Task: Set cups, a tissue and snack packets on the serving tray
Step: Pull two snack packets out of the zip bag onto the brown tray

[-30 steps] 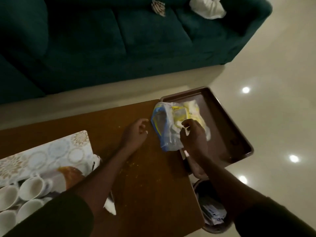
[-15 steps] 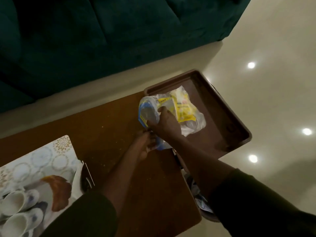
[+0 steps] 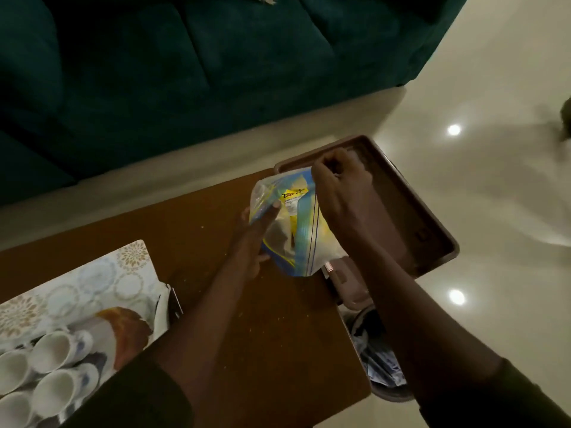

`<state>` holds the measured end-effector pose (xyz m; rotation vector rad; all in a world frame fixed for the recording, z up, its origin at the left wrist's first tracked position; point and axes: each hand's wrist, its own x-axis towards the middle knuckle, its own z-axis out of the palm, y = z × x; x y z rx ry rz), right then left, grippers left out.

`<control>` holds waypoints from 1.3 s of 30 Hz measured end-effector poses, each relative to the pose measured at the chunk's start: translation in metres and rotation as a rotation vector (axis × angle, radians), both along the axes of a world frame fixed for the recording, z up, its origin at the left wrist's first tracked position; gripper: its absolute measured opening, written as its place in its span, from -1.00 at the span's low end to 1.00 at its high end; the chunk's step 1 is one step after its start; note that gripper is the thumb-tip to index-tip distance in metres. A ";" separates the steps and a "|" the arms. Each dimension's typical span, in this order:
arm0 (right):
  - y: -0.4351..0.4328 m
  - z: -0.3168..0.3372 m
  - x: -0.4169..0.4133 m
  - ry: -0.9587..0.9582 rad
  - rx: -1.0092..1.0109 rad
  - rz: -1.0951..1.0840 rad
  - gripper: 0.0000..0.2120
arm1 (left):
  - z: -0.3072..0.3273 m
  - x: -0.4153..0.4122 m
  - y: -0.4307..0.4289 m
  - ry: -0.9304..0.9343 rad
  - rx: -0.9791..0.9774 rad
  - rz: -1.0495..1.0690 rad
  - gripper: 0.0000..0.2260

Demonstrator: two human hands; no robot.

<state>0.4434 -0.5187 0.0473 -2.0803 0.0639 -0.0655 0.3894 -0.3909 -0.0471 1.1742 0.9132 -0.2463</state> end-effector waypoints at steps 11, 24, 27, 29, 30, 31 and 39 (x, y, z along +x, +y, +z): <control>0.042 0.000 -0.064 0.130 0.090 -0.013 -0.90 | 0.047 -0.051 0.088 -0.323 0.155 0.016 -0.82; 0.090 -0.017 -0.112 0.252 -0.483 0.630 -0.85 | 0.055 -0.084 0.085 -0.339 0.632 -0.253 -0.90; 0.097 -0.054 -0.107 0.589 -0.612 0.594 -0.46 | 0.055 -0.082 0.079 -0.324 0.660 -0.276 -0.90; 0.099 -0.074 -0.106 0.768 -0.535 0.541 -0.14 | 0.054 -0.081 0.076 -0.345 0.649 -0.284 -0.88; 0.099 -0.081 -0.107 0.812 -0.522 0.513 -0.09 | 0.053 -0.082 0.074 -0.348 0.639 -0.281 -0.88; 0.099 -0.088 -0.107 0.833 -0.529 0.491 -0.10 | 0.052 -0.082 0.073 -0.349 0.627 -0.274 -0.87; 0.071 -0.081 -0.097 0.828 -0.500 0.540 -0.58 | 0.052 -0.078 0.072 -0.325 0.612 -0.197 -0.77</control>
